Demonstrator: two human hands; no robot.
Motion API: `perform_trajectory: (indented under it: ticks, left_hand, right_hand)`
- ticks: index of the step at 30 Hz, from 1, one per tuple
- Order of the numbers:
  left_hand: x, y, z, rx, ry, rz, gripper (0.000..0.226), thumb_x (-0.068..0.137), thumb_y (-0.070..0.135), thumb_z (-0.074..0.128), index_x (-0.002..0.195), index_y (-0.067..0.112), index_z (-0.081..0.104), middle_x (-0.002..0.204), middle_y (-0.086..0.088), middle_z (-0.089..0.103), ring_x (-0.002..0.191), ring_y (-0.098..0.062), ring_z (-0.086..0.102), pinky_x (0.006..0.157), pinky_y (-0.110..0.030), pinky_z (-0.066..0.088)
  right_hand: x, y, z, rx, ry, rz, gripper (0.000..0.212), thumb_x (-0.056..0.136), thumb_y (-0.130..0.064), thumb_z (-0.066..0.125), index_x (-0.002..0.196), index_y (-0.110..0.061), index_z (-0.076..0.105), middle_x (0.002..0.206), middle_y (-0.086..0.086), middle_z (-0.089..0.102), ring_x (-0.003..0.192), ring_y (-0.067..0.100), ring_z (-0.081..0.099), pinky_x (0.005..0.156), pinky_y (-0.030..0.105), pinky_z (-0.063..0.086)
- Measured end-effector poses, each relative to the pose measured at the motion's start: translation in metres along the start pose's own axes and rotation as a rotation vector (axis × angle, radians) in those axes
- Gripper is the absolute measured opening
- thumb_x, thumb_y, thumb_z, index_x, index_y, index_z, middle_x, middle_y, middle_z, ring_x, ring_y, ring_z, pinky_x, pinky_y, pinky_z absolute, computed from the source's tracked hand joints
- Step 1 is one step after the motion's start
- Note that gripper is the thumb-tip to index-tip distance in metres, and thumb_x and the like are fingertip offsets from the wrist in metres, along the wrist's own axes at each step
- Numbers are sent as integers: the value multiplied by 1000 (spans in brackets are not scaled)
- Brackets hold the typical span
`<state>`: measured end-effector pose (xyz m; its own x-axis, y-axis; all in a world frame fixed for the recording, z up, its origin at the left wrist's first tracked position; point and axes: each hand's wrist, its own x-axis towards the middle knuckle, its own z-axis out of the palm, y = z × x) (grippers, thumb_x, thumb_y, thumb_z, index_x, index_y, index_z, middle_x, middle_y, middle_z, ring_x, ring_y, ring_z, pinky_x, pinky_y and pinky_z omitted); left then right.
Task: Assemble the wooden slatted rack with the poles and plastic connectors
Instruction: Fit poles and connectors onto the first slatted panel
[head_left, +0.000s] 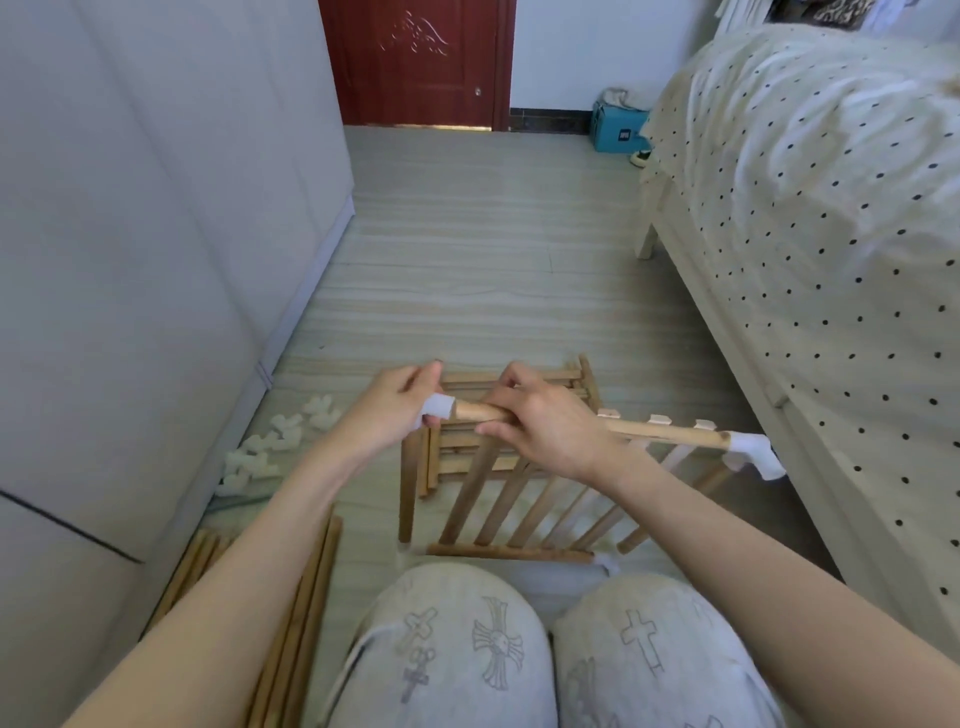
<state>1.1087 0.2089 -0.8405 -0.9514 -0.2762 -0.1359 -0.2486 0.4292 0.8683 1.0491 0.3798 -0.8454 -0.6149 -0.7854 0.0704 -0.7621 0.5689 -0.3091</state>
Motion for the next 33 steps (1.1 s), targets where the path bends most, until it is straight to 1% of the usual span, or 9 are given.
perform_trajectory:
  ticks: [5, 7, 10, 15, 19, 24, 27, 30, 33]
  left_hand:
    - [2, -49, 14, 62, 96, -85, 35, 102, 30, 31, 74, 17, 47, 67, -4, 60, 79, -30, 62, 77, -37, 45]
    - [2, -57, 22, 48, 133, -85, 34, 102, 29, 30, 75, 17, 46, 77, -9, 61, 80, -32, 65, 82, -43, 49]
    - [1, -58, 28, 94, 181, -116, 32, 102, 31, 26, 88, 12, 47, 89, -12, 60, 80, -28, 63, 75, -36, 44]
    - [-2, -57, 30, 198, 194, -104, 32, 102, 25, 24, 99, 4, 49, 98, -20, 62, 91, -34, 59, 78, -40, 42]
    - [-1, -59, 34, 205, 192, -136, 33, 102, 30, 19, 96, 9, 43, 96, -17, 61, 88, -32, 61, 73, -35, 39]
    - [-6, -61, 34, 242, 114, -157, 31, 102, 32, 16, 95, 13, 39, 94, -10, 55, 85, -27, 62, 70, -33, 38]
    - [-12, -59, 45, 350, 55, -91, 16, 103, 25, 26, 95, 15, 36, 86, 0, 44, 69, -9, 49, 57, -24, 30]
    - [-15, -56, 51, 314, 67, -64, 24, 103, 29, 23, 93, 14, 39, 81, 0, 48, 70, -14, 49, 59, -28, 30]
    - [-17, -52, 47, 256, 65, -62, 29, 103, 33, 20, 92, 15, 41, 82, -3, 53, 75, -17, 54, 62, -30, 36]
  right_hand:
    - [6, -5, 28, -103, -100, -46, 39, 96, -42, 42, 123, -16, 54, 123, 3, 47, 96, 27, 58, 74, 38, 47]
    - [6, -3, 37, -152, -90, -56, 40, 97, -43, 39, 122, -16, 53, 123, 0, 46, 93, 26, 59, 66, 35, 45]
    - [7, 0, 47, -205, -52, -48, 39, 97, -44, 38, 118, -15, 53, 121, -2, 47, 90, 25, 60, 59, 31, 36]
    - [6, 0, 51, -159, 22, -66, 36, 94, -42, 44, 105, -11, 61, 107, 2, 55, 72, 28, 61, 50, 30, 34]
    - [-2, -7, 52, -127, 33, -72, 43, 86, -45, 38, 88, -12, 66, 90, 0, 60, 47, 22, 54, 38, 21, 23]
    - [-10, -13, 50, -124, 74, -60, 43, 85, -44, 37, 84, -13, 67, 88, -2, 60, 41, 19, 51, 39, 15, 8]
    - [-12, -16, 48, -123, 74, -64, 41, 84, -43, 39, 81, -13, 66, 85, -2, 60, 40, 19, 49, 38, 14, 9]
    - [-15, -15, 46, -66, 81, -35, 29, 86, -38, 54, 88, -12, 66, 93, 0, 60, 50, 22, 55, 37, 21, 22]
    - [-9, -11, 41, -37, -31, 10, 33, 87, -37, 61, 108, -11, 60, 112, 1, 53, 79, 28, 59, 59, 32, 41]
